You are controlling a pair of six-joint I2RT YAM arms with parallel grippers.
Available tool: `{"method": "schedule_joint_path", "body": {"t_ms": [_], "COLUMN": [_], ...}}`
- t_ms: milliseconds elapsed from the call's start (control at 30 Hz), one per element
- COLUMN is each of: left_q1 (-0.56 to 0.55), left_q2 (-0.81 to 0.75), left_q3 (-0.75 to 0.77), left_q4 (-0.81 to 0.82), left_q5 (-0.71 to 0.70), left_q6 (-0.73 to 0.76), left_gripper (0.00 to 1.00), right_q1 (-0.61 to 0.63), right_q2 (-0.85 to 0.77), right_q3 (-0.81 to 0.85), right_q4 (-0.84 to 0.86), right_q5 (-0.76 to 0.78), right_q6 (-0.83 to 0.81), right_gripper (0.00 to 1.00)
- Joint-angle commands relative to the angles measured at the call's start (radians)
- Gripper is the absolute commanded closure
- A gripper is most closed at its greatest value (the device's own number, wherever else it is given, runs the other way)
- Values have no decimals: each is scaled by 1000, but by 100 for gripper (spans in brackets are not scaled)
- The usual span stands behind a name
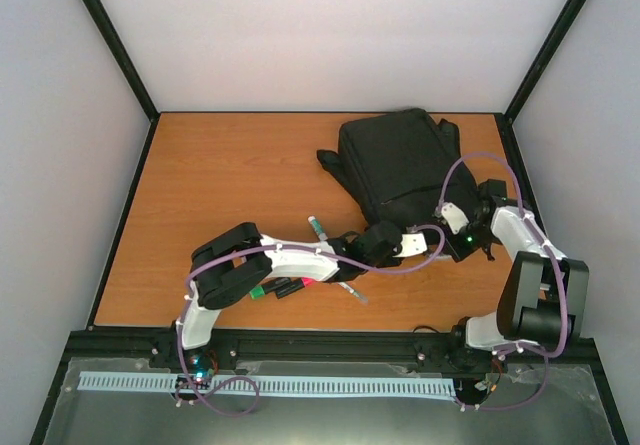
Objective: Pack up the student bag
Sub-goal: Zip the student bag at the center of the board.
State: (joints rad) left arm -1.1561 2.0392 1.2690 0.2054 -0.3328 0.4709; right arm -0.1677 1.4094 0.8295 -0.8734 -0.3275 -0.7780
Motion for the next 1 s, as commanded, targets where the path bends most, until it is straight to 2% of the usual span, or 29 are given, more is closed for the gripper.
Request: {"method": "schedule_joint_path", "body": {"t_ms": [0, 267, 500, 733, 767, 800, 900, 967], "left_q1": [6, 9, 36, 112, 118, 124, 128, 127], "left_q2": [-86, -161, -224, -312, -323, -333, -346, -357], "left_q3": [-51, -159, -224, -312, -320, -325, -303, -280], "left_q4": [-13, -39, -89, -107, -108, -111, -169, -213], "left_q5": [-75, -160, -173, -191, -192, -194, -160, -104], "left_q6": [-55, -99, -156, -242, -246, -247, -242, -242], "left_gripper": [99, 99, 99, 98, 96, 89, 61, 51], "right_q1": [-61, -123, -155, -152, -146, -137, -91, -61], "right_q2": [31, 49, 91, 60, 55, 50, 38, 38], "right_q3": [38, 58, 77, 80, 80, 80, 67, 59], "right_q4": [-39, -18, -9, -61, -70, -78, -93, -87], "right_q5": [33, 72, 73, -46, -61, -76, -102, -101], "right_q6": [-9, -51, -75, -86, -85, -84, -86, -76], "right_gripper": [97, 97, 97, 97, 97, 97, 97, 97]}}
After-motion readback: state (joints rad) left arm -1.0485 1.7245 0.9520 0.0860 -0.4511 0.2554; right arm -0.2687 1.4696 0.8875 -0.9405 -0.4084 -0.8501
